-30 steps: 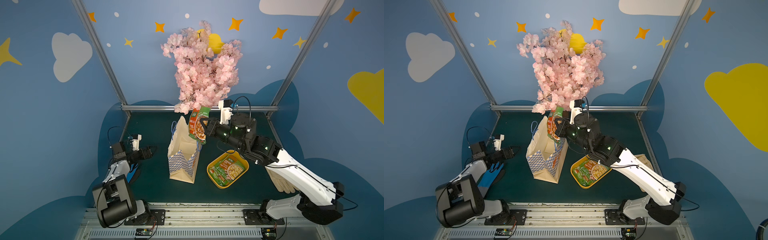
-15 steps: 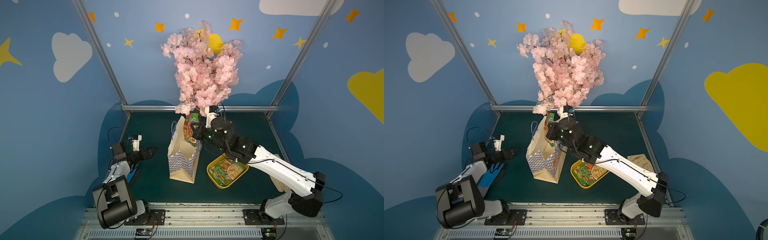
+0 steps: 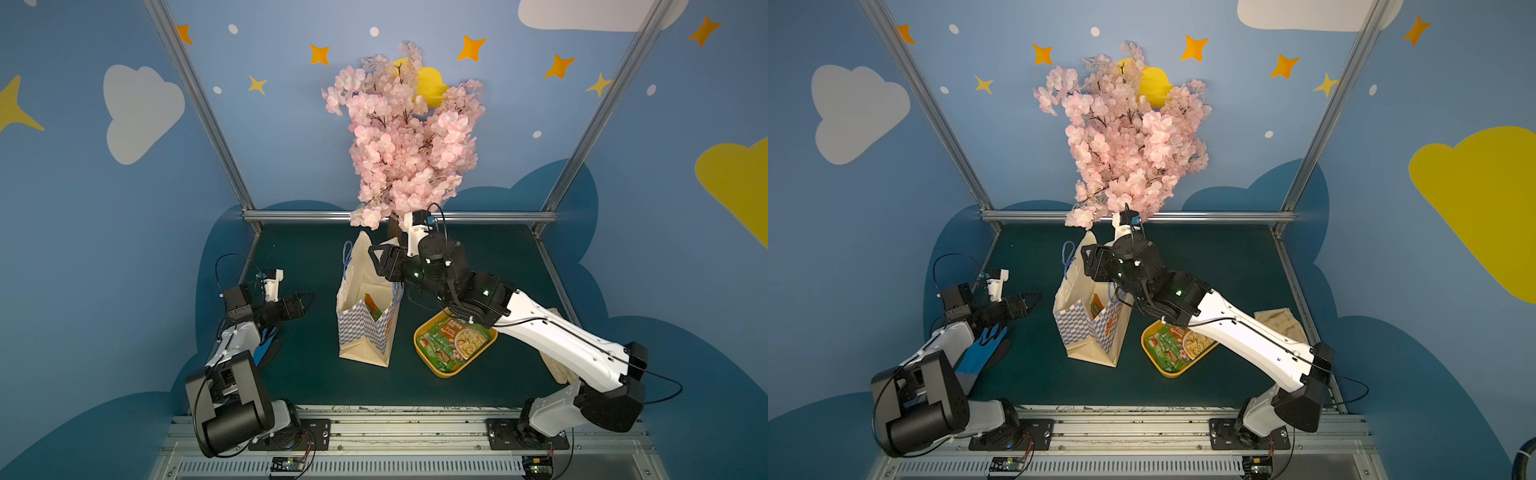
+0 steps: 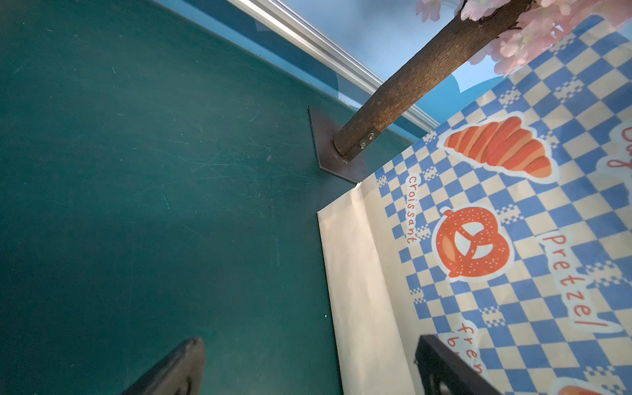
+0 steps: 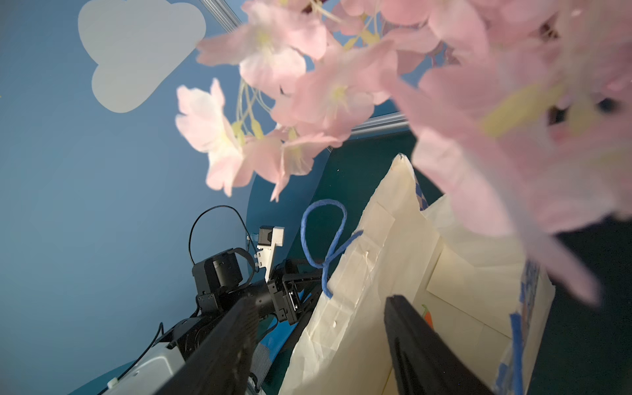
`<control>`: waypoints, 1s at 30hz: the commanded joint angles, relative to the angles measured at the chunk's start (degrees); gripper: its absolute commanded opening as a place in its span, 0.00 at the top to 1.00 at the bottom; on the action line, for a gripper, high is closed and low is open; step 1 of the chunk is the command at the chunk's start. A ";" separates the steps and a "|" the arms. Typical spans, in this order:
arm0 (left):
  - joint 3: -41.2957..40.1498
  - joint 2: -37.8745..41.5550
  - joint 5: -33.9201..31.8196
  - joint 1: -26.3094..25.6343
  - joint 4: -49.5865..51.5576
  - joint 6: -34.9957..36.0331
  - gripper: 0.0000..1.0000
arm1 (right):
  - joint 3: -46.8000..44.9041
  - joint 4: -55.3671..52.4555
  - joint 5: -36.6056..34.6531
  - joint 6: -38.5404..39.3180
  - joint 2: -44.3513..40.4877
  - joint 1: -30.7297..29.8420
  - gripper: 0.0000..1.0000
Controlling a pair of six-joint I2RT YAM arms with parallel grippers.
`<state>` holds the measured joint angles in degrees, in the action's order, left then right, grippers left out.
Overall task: Place the condiment packets inside the bag
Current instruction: Pick up the condiment packet from the storage box.
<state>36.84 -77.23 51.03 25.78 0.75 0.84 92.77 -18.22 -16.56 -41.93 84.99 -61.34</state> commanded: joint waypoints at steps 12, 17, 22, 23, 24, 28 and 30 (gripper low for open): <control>0.05 -0.11 0.79 0.13 0.22 -0.01 0.00 | -23.21 -16.78 -19.09 7.26 -32.08 1.85 0.19; 0.47 -0.80 1.03 0.15 0.65 0.13 0.00 | -26.08 -26.62 -15.13 8.74 -29.71 9.00 0.17; 0.93 -1.66 0.83 0.17 1.09 0.32 0.00 | -24.81 -35.43 -14.76 14.32 -18.55 9.73 0.20; 0.97 -1.81 0.86 0.22 1.17 0.31 0.00 | -24.17 -37.22 -15.00 15.11 -16.12 9.29 0.19; 1.08 -1.91 1.01 0.19 1.26 0.35 0.00 | -23.61 -38.69 -15.13 15.57 -13.85 9.04 0.18; 1.47 -2.50 1.75 0.15 1.80 0.49 0.00 | -22.18 -42.57 -12.78 16.37 -5.94 8.18 0.13; 1.72 -2.80 2.29 0.20 2.14 0.65 0.00 | -21.94 -43.03 -11.59 18.03 -2.33 7.67 0.12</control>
<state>37.15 -79.29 51.46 25.78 1.32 0.84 68.62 -55.59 -29.93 -26.83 80.14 -53.04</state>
